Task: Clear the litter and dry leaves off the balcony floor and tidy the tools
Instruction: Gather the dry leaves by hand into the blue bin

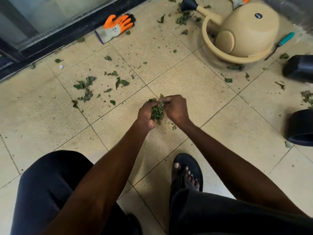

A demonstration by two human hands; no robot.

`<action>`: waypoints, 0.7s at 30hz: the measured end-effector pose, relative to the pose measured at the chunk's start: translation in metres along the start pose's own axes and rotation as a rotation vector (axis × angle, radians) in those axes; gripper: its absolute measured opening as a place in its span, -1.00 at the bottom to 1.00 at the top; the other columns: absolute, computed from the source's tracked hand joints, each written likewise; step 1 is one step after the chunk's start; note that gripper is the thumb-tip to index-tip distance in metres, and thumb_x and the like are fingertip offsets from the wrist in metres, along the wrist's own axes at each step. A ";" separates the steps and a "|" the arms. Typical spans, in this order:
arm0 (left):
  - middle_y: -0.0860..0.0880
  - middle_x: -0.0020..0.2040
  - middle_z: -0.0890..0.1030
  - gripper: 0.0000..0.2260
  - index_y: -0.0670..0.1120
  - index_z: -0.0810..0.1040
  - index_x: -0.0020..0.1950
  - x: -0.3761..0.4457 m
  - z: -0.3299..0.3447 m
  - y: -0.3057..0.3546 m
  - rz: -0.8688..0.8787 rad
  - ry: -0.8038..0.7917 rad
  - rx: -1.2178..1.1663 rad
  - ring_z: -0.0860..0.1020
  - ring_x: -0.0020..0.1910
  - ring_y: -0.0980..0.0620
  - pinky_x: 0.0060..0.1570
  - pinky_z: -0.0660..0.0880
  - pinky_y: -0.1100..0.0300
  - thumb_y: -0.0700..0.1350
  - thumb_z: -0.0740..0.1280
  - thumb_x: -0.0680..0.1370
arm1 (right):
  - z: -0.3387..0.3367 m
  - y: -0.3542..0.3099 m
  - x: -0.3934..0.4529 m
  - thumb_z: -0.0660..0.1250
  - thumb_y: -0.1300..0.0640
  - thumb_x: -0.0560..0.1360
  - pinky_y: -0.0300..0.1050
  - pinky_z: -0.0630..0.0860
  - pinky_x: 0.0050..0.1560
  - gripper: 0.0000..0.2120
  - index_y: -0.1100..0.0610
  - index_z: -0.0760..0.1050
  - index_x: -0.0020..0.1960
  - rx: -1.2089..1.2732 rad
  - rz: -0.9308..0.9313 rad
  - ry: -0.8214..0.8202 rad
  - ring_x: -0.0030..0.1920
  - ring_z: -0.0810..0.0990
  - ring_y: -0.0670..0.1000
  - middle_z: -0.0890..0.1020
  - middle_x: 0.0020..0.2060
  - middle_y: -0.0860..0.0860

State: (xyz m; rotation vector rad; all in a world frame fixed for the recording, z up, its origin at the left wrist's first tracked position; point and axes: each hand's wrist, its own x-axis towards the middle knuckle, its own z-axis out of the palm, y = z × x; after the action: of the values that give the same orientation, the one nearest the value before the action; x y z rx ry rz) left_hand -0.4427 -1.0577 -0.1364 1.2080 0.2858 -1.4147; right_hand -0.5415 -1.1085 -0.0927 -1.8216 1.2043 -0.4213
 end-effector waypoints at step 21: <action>-0.05 -0.26 0.64 -0.92 -0.11 0.57 -0.18 0.001 -0.008 0.016 0.071 -0.090 -0.068 0.61 -0.30 0.02 -0.25 0.54 0.21 -0.21 0.37 0.52 | 0.018 -0.006 0.021 0.40 0.30 0.41 -0.10 0.45 -0.29 -0.71 0.15 0.41 0.08 -0.093 -0.067 0.096 -0.23 0.55 -0.05 0.58 -0.17 -0.01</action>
State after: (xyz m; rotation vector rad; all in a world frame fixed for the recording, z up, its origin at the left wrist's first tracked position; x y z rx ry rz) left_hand -0.4251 -1.0562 -0.1335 1.0857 0.2245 -1.3824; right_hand -0.5162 -1.1168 -0.1011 -1.9443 1.2486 -0.5036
